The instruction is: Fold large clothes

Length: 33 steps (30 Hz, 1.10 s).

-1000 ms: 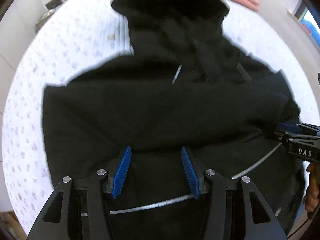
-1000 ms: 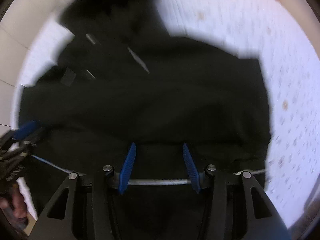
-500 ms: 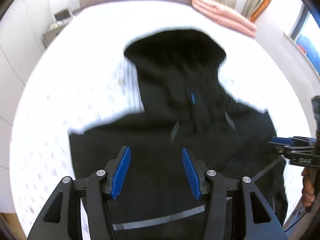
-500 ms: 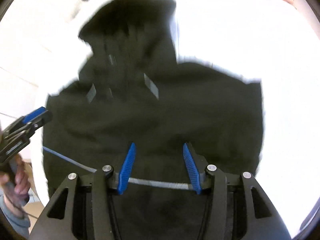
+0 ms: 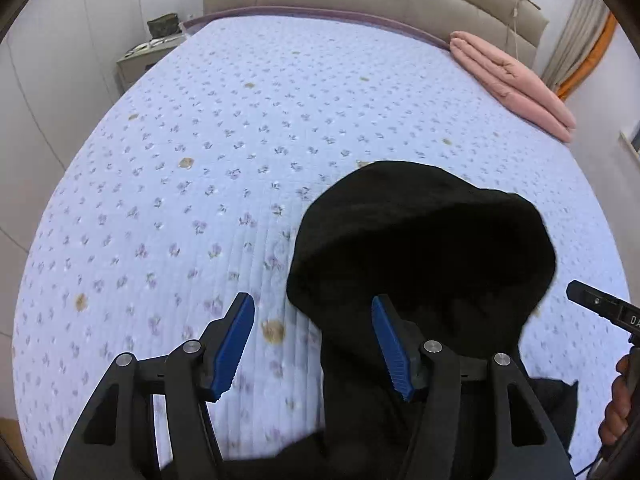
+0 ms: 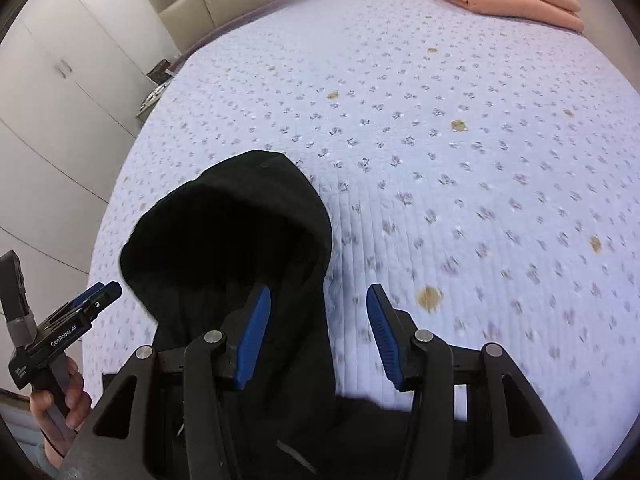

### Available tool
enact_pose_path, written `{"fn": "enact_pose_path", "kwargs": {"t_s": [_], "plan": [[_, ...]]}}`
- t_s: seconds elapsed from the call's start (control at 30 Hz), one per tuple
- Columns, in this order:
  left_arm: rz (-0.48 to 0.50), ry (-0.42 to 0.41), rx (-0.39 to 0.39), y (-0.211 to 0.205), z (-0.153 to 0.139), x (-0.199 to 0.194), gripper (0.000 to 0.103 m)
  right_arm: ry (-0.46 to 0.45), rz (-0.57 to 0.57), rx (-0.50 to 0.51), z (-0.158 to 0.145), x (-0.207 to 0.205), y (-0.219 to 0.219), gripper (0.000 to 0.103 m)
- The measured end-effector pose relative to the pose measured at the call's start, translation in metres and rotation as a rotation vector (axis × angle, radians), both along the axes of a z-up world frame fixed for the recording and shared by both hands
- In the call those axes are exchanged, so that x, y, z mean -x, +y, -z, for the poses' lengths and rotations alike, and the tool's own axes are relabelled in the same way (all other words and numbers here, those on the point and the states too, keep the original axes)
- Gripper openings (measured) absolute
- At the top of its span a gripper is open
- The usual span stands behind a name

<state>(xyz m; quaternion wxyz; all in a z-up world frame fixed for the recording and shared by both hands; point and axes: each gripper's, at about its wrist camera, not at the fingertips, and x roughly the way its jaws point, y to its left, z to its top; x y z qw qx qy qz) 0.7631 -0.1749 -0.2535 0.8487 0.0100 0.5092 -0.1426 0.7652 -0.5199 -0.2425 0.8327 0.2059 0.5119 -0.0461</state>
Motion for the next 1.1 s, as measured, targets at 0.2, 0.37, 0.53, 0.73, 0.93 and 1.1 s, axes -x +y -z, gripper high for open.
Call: {"fn": "enact_pose_path", "kwargs": {"t_s": [0.2,0.37,0.53,0.73,0.93,1.1], "plan": [[0.001,0.024,-0.016,-0.01,0.021,-0.027,0.063,0.023,-0.005,-0.023,0.03,-0.02,0.003,0.054],[-0.024,0.008,-0.066,-0.016,0.032,-0.043,0.044,0.04,-0.015,0.037,0.041,-0.038,0.012,0.051],[-0.055,-0.045,0.174,0.019,-0.004,-0.038,0.007,-0.097,0.018,0.017,0.008,-0.012,-0.002,0.004],[0.016,-0.017,0.248,0.042,-0.009,-0.012,0.01,-0.081,-0.015,0.072,0.016,0.019,0.002,0.004],[0.036,0.166,0.123,0.039,0.092,-0.027,0.012,0.125,-0.057,0.062,0.096,-0.004,0.004,0.005],[0.078,0.136,0.078,0.037,0.078,-0.021,0.026,0.126,-0.028,-0.056,0.101,0.001,-0.019,0.004]]}}
